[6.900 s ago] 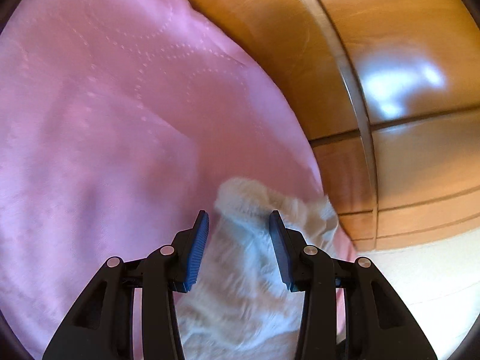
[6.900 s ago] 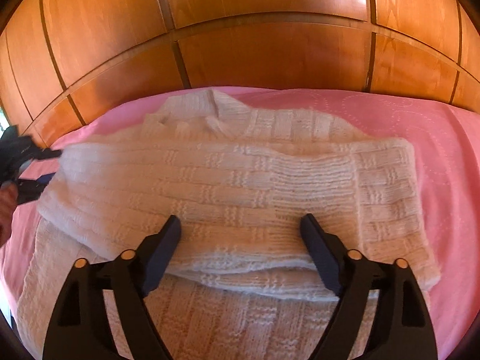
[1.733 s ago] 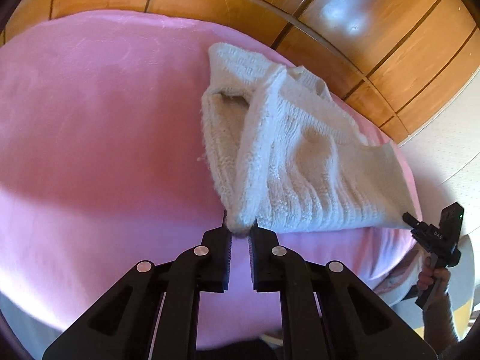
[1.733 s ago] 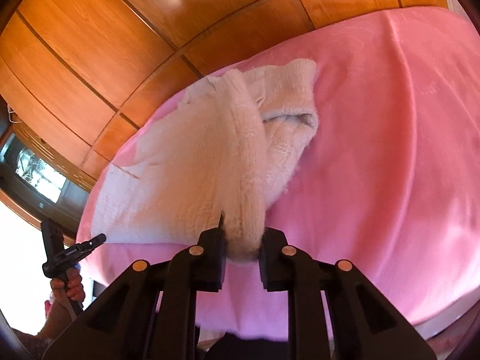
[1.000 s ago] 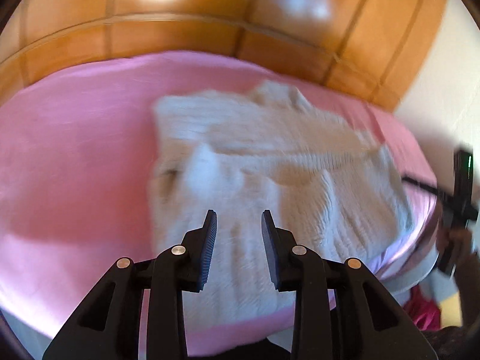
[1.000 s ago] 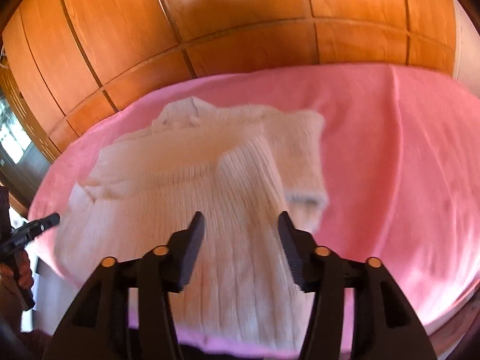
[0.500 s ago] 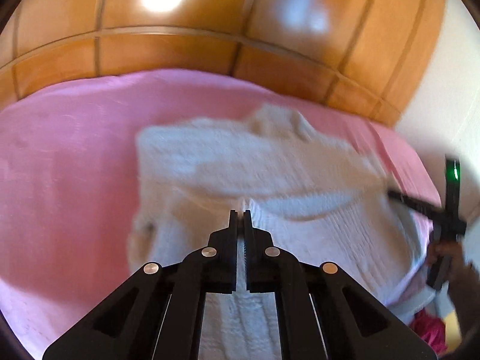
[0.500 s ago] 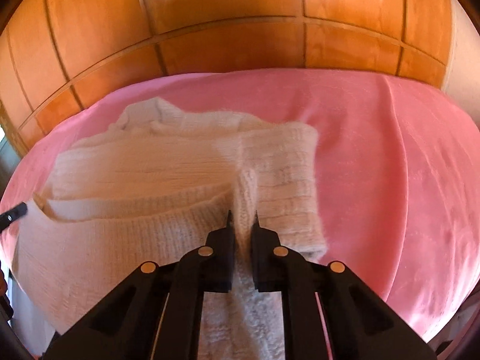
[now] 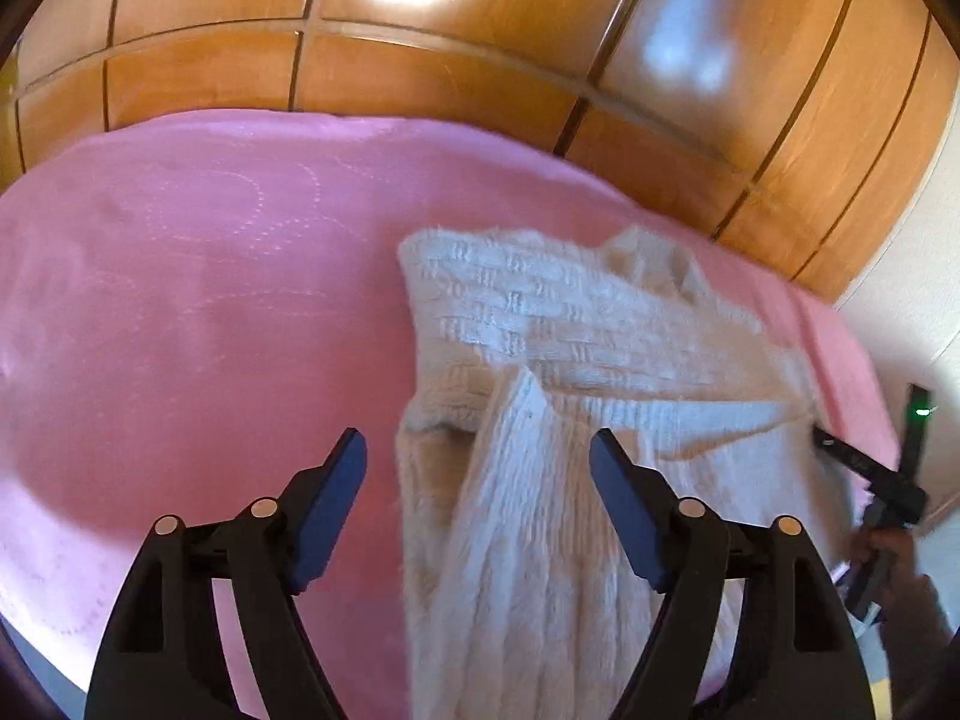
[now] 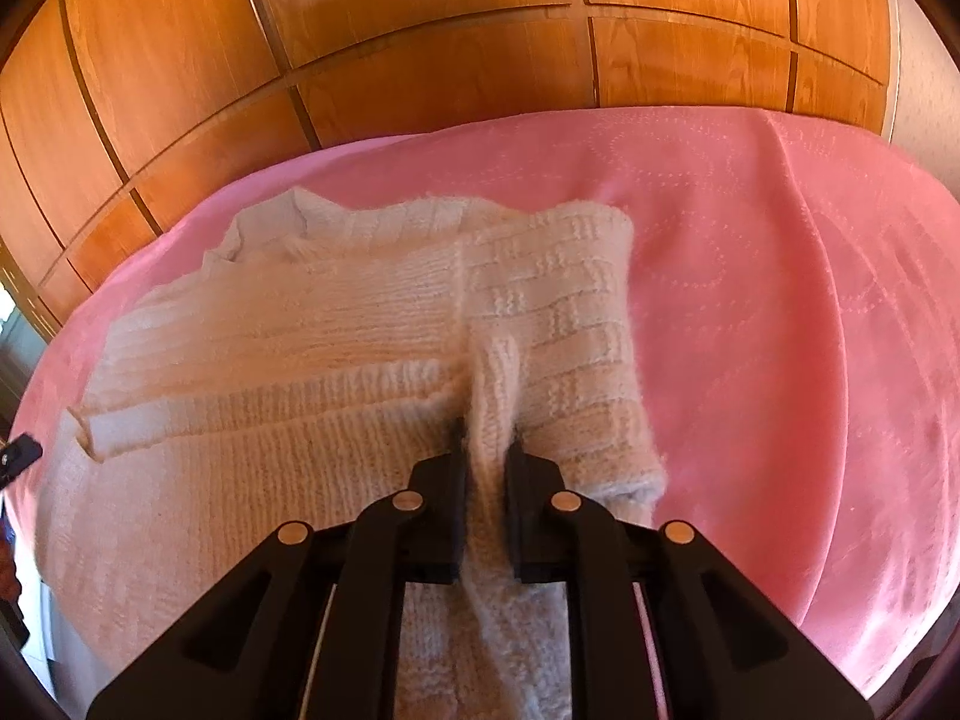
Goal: Fold small clothes
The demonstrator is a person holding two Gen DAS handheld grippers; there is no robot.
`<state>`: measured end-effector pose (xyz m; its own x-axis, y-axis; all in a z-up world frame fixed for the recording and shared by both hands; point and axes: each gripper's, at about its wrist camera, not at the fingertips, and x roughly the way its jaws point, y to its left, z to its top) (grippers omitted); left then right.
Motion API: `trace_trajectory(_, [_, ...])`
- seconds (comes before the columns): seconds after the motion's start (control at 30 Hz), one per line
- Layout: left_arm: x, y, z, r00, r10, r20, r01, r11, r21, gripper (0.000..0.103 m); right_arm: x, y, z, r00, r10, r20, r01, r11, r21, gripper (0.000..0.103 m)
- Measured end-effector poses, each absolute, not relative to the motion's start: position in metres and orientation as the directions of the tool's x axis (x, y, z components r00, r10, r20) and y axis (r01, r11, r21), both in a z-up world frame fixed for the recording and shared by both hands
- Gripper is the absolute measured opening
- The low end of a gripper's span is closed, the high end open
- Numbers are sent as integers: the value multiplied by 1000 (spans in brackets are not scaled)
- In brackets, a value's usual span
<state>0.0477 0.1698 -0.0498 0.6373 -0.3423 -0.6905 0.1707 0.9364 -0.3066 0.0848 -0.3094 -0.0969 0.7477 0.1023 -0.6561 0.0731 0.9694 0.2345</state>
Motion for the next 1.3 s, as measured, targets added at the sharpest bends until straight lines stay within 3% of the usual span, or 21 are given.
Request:
trace_trajectory(0.13, [40, 161, -59, 616, -329, -716, 233, 944, -233, 75, 80, -312, -92, 750, 127, -649, 58, 965, 257, 22])
trace_trajectory(0.2, [38, 148, -66, 588, -349, -730, 286, 934, -215, 61, 78, -310, -91, 747, 124, -654, 56, 968, 246, 23])
trace_trajectory(0.27, [33, 129, -73, 579, -310, -754, 340, 932, -121, 21, 75, -303, -89, 740, 101, -665, 45, 979, 199, 18])
trace_trajectory(0.33, [26, 118, -74, 619, -222, -754, 349, 937, 10, 6, 73, -298, -88, 733, 84, -675, 32, 987, 158, 8])
trace_trajectory(0.6, [4, 145, -17, 704, -316, -636, 324, 940, -109, 5, 41, -302, -36, 801, 114, -588, -22, 987, 162, 7])
trace_trajectory(0.87, [51, 150, 11, 735, -352, -579, 269, 936, -227, 5, 81, -317, -11, 835, 133, -534, -7, 973, 232, 7])
trace_trajectory(1.13, [145, 142, 3, 730, -271, -628, 155, 960, -234, 5, 162, -342, -4, 832, 89, -547, 78, 959, 274, 6])
trace_trajectory(1.3, [207, 123, -31, 675, -192, -713, 92, 980, -176, 5, 223, -346, -30, 775, 17, -632, 152, 965, 213, 6])
